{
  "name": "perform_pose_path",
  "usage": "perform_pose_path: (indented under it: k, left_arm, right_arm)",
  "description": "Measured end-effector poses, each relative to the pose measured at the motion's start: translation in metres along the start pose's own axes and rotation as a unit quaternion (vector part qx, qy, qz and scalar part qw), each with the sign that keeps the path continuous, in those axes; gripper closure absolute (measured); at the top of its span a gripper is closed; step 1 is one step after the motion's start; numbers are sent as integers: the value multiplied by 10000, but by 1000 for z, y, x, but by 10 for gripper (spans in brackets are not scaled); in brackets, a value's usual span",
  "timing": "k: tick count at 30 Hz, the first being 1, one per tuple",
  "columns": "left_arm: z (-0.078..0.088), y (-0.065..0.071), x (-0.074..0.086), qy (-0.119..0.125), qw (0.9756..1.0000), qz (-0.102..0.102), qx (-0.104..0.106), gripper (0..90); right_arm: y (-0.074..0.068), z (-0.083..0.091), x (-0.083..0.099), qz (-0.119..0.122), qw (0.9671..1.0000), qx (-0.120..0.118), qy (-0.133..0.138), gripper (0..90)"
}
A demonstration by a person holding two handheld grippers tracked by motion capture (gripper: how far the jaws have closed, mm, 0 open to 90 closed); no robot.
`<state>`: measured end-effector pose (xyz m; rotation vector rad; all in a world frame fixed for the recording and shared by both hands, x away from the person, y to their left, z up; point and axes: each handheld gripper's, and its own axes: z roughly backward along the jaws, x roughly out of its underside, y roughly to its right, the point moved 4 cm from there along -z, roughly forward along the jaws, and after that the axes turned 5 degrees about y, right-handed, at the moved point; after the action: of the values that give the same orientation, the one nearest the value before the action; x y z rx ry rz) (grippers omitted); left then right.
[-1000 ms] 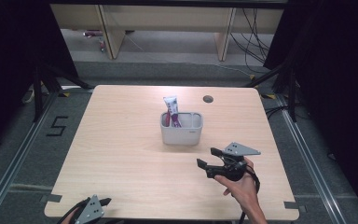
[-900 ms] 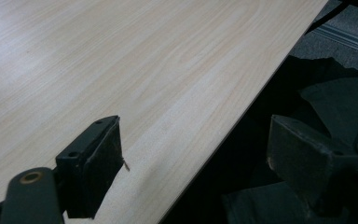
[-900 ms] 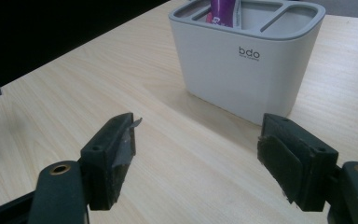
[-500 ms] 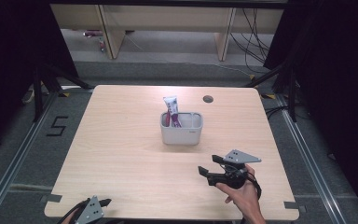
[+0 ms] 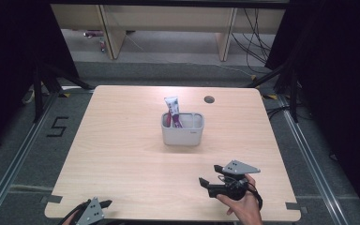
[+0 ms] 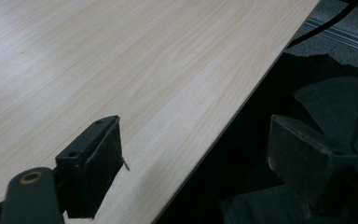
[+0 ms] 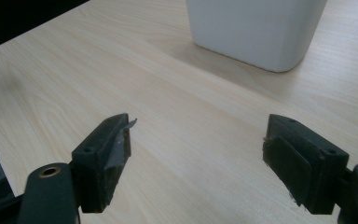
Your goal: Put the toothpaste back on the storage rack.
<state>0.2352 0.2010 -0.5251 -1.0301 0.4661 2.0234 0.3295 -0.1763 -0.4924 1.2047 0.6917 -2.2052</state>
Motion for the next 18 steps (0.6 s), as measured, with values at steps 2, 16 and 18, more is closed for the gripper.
perform_pose_path:
  k: [2, 16, 18]
  left_arm:
    - [0, 0, 0, 4, 10000, 1, 4, 172]
    - [0, 0, 0, -12, 10000, 10, 28, 172]
    - [0, 0, 0, -18, 10000, 7, 48, 172]
  right_arm:
    - [0, 0, 2, 214, 9998, 10, 16, 228]
    - [-12, 13, 24, 209, 9995, 49, -221, 221]
    - [-11, 15, 27, 358, 9991, 128, -214, 221]
